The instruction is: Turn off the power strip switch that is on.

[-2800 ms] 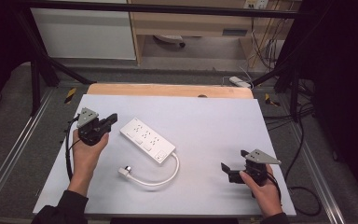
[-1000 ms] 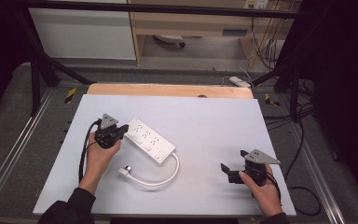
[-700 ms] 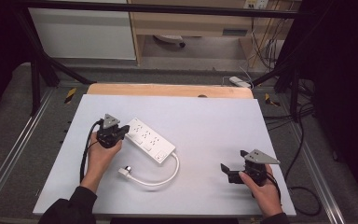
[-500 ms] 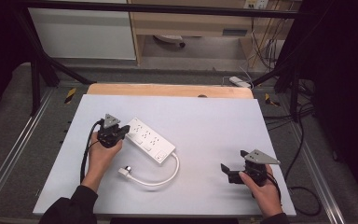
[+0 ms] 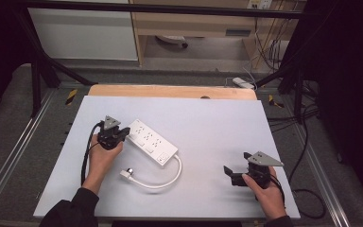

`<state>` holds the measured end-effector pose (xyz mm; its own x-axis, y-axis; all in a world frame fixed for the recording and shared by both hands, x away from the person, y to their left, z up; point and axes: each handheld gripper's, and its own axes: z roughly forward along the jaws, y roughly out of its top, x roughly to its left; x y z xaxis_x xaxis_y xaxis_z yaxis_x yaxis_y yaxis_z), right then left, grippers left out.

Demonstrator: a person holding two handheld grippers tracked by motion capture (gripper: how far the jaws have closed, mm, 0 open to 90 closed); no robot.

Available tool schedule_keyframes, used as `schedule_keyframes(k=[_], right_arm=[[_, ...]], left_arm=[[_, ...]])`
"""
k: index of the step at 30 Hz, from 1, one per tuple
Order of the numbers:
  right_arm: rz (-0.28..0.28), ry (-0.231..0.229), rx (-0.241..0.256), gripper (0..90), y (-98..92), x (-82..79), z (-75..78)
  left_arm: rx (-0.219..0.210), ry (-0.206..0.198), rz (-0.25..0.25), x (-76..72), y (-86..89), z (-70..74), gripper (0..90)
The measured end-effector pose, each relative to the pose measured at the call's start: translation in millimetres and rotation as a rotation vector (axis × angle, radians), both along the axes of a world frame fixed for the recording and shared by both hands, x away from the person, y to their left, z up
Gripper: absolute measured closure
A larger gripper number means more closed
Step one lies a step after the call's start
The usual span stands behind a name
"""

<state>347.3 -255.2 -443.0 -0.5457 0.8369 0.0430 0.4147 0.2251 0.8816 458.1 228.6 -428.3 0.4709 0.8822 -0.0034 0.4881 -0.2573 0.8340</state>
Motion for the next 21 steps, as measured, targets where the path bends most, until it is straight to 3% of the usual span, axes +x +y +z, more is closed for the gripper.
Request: schedule_keyframes(k=[21], right_arm=[[0.0, 0.001, -0.003, 2.6, 0.2, 0.3, -0.3]], left_arm=[[-0.016, 0.02, -0.002, 1.9, 2.6, -3.6, 90.0]])
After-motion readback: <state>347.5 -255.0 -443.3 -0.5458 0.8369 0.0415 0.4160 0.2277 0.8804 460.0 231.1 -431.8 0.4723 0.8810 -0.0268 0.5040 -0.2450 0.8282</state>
